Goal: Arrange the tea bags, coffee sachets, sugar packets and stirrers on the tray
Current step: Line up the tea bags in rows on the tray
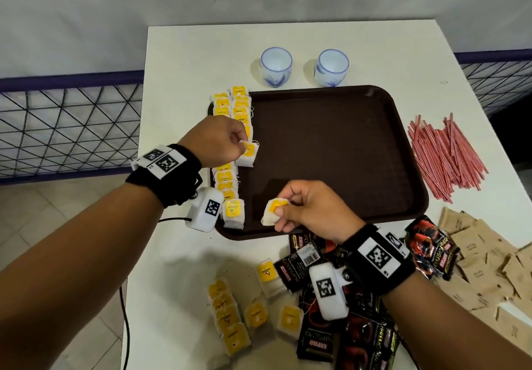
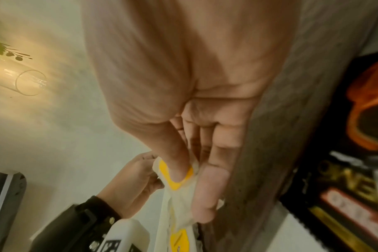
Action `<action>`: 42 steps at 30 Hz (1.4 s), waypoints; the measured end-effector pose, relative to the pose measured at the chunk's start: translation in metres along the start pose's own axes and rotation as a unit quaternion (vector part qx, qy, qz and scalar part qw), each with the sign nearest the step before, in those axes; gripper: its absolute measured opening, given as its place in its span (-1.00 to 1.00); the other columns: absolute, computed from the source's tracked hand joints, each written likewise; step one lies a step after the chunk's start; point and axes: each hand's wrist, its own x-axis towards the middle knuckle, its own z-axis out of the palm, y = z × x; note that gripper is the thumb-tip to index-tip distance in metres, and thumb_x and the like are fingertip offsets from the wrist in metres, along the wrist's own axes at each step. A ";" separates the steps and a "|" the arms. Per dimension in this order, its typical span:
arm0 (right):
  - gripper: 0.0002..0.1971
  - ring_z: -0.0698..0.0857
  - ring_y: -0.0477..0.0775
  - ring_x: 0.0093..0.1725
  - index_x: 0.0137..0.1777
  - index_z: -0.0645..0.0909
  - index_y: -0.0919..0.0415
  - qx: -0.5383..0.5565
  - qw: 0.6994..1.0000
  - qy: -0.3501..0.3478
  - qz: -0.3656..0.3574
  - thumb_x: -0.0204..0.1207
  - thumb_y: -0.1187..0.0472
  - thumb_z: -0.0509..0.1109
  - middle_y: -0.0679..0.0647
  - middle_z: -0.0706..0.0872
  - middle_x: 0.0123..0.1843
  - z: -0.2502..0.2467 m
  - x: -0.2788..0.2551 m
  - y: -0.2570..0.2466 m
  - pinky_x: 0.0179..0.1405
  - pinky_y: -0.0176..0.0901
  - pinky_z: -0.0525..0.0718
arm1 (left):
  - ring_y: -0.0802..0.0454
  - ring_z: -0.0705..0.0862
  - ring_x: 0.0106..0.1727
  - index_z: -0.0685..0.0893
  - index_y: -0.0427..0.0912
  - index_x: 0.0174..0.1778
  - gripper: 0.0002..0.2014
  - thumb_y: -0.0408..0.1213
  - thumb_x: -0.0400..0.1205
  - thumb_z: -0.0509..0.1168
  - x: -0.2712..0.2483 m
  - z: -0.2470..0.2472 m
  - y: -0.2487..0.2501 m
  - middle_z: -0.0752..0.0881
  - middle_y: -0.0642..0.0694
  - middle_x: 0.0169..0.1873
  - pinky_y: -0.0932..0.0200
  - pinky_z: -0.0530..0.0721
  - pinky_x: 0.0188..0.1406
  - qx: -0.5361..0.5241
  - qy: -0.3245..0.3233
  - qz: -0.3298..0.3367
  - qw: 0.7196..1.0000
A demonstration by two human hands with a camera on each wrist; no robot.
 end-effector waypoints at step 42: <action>-0.84 0.80 0.16 -0.45 -0.05 0.53 0.22 -0.109 0.984 0.143 0.003 0.53 0.32 0.49 0.18 0.75 -0.38 0.016 0.105 -0.051 -0.46 -0.03 0.77 | 0.00 0.65 -0.15 0.81 -0.07 0.05 -0.81 -0.11 0.57 0.49 0.011 0.001 -0.019 0.68 0.01 -0.22 0.05 0.66 0.00 -0.001 0.100 -0.014 0.995</action>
